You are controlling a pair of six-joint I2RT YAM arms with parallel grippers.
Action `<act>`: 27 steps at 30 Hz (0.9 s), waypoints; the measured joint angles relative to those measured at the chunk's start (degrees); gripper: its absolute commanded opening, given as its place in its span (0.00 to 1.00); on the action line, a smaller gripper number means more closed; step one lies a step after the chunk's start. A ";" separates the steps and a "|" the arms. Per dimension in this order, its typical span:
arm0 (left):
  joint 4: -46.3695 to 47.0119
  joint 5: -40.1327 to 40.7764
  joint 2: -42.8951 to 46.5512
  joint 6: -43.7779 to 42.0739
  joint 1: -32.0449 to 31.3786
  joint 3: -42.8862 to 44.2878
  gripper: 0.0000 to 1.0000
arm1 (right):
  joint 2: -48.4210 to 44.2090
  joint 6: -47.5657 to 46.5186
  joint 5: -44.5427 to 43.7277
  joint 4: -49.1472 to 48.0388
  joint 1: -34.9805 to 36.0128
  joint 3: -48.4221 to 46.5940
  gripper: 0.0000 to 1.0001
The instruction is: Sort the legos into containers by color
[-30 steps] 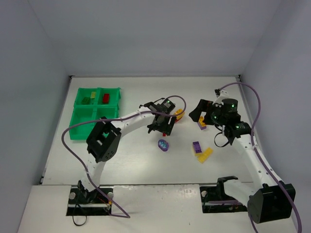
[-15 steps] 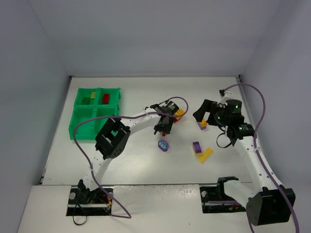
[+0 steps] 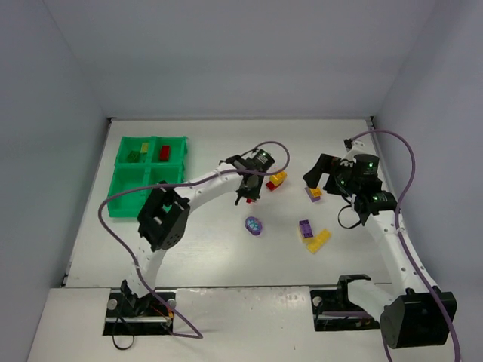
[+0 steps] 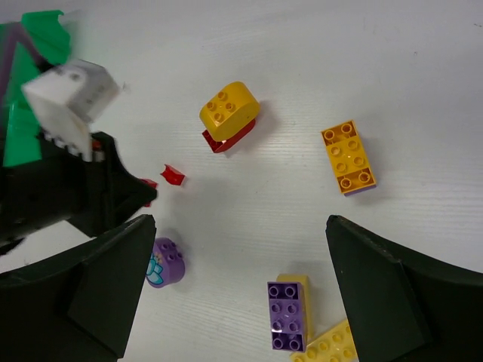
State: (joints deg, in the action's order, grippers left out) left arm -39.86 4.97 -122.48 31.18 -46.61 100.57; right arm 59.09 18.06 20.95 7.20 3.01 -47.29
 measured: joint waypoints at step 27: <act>-4.35 -0.17 -6.78 -18.43 39.56 21.24 0.44 | 2.32 -0.17 2.54 -0.52 -0.11 0.00 0.93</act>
State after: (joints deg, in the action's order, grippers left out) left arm -44.21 4.80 -129.25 12.75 -7.05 121.82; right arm 61.41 17.89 23.49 6.68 2.90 -47.29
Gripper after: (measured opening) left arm 0.404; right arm 0.926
